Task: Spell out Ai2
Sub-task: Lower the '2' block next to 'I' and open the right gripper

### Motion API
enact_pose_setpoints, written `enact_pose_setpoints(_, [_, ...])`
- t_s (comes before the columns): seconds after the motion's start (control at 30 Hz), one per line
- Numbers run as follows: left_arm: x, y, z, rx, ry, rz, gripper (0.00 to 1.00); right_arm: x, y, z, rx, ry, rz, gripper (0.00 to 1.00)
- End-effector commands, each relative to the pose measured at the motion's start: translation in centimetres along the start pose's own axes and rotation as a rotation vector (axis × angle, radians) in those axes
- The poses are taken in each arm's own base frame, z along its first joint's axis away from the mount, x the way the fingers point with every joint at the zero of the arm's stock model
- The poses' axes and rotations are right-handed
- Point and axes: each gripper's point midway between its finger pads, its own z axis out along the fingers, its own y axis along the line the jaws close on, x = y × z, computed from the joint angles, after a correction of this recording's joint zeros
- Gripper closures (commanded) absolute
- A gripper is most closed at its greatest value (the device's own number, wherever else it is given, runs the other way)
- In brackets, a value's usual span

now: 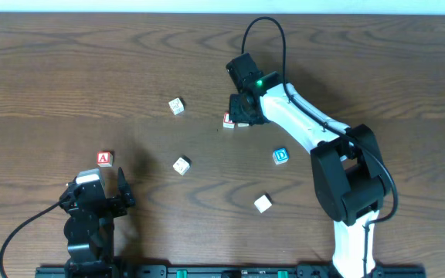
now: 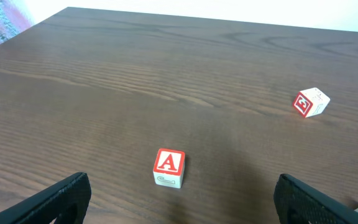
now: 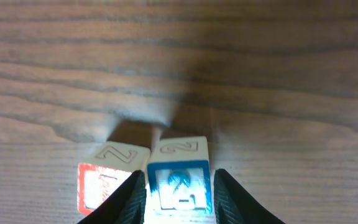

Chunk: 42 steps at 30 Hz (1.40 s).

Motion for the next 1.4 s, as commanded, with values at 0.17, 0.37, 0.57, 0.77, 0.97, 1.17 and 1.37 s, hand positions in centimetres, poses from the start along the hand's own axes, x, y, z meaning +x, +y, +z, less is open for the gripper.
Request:
enact_pose_setpoints(0.17, [0.9, 0.1, 0.3, -0.005, 0.019, -0.013, 0.05, -1.2, 0.5, 0.0, -0.004, -0.043, 0.000, 0.64])
enact_pose_setpoints(0.37, [0.9, 0.1, 0.3, -0.005, 0.019, -0.013, 0.05, -2.1, -0.6, 0.0, 0.005, -0.058, 0.023, 0.63])
enact_pose_setpoints(0.57, [0.9, 0.1, 0.3, -0.005, 0.019, -0.013, 0.05, -3.5, -1.8, -0.2, 0.003, -0.082, 0.058, 0.62])
enact_pose_setpoints(0.77, [0.9, 0.1, 0.3, -0.005, 0.019, -0.013, 0.05, -3.4, -4.2, -0.2, 0.036, -0.043, 0.111, 0.93])
enact_pose_setpoints(0.97, [0.9, 0.1, 0.3, -0.005, 0.019, -0.013, 0.04, -1.2, -5.5, -0.2, 0.078, 0.054, 0.089, 0.99])
enact_pose_setpoints(1.17, [0.9, 0.1, 0.3, -0.005, 0.019, -0.013, 0.05, 0.2, -5.3, 0.0, 0.090, 0.090, 0.048, 0.99])
enact_pose_setpoints(1.37, [0.9, 0.1, 0.3, -0.005, 0.019, -0.013, 0.05, 0.9, -5.2, 1.0, 0.068, 0.101, 0.033, 0.99])
